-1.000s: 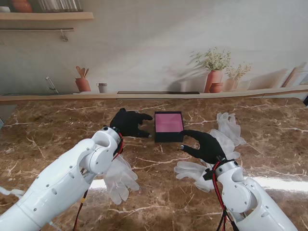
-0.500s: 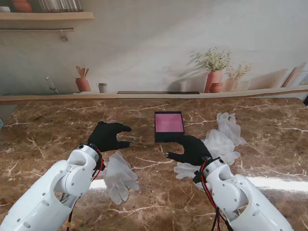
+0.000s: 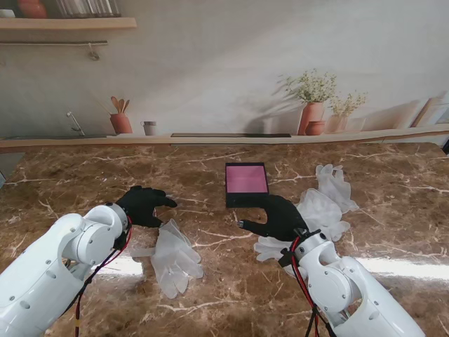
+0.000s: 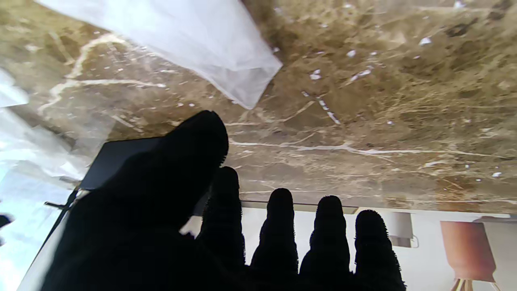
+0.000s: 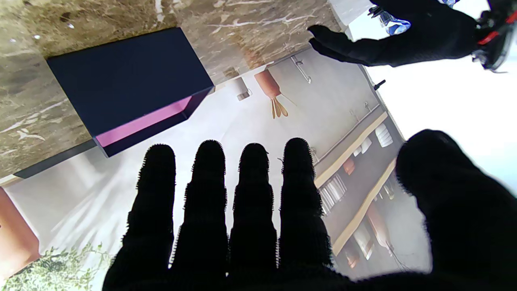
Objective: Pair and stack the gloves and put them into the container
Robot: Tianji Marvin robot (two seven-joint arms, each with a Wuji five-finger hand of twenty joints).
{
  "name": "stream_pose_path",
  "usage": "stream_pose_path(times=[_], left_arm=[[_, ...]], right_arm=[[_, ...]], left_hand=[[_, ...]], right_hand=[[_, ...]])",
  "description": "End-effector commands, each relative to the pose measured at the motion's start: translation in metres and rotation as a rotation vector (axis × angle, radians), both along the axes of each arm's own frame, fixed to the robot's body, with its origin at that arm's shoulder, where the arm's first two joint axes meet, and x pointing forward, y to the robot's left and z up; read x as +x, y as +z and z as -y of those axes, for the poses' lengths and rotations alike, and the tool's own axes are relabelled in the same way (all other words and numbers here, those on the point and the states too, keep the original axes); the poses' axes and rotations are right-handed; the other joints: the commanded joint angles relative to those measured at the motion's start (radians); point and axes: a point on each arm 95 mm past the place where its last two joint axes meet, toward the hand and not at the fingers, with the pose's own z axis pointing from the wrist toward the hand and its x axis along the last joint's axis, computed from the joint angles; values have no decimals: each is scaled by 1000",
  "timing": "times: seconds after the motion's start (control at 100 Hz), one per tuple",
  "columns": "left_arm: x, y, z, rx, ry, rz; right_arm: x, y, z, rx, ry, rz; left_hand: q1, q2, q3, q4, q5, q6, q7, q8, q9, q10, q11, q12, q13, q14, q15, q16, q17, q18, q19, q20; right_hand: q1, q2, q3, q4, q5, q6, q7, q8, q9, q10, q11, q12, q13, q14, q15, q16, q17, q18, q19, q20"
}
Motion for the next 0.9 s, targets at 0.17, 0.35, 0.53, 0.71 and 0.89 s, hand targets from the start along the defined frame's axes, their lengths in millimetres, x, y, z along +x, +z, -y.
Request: stream_pose_path(times=[0.17,0.35,0.53,0.71,0.89], left_arm=[[8,-28,-6,6,3,45],[15,-42,1,-30,15,71],[22,-50,8,-25,8,40],[22,-54,7,11,-21,-3],[17,-59,3,35,-33,10]], right_arm=[[-7,0,-3,12,4,-22],[-7,1,-3,14,2,-23],[-8,0,-2,11,-2,-28],[-8,-1,1,14,-11,-38],[-8,-2,1,19,-12,-44]], left_hand=[[-66,-57,-30,-20,5,-46,163,139,-2,-24,33,45,-18,-22,13,47,-18,-2,3,72],[-96,-46,-28,-26,-27,-44,109,106,20,-23,55,50,5,-19,33,62,-13,6,44,86],[-101,-37,-43,-25,-21,-47,59,47,13,-23,59,45,-2,-22,34,63,-17,5,40,75],[-50,-54,5,-20,79,-71,310,218,5,-29,63,40,-16,-29,28,58,-21,2,6,73],[18,-62,-44,-77,142,-96,454,364,25,-26,65,37,4,-23,39,64,-16,4,25,102]], right_hand=[[-2,18,3,13,16,-9,5,19,13,-5,-1,9,32,-9,5,14,-5,-12,21,29],[-2,23,-1,14,17,-10,5,19,14,-5,-1,9,32,-10,5,15,-5,-11,21,29],[0,24,-1,15,20,-11,6,19,13,-6,-1,10,32,-10,5,15,-7,-10,20,29],[-2,27,-3,15,20,-12,6,19,14,-5,-1,10,32,-9,5,15,-7,-9,20,29],[0,31,-3,15,17,-11,4,19,13,-5,-1,10,33,-11,5,15,-6,-10,20,30]])
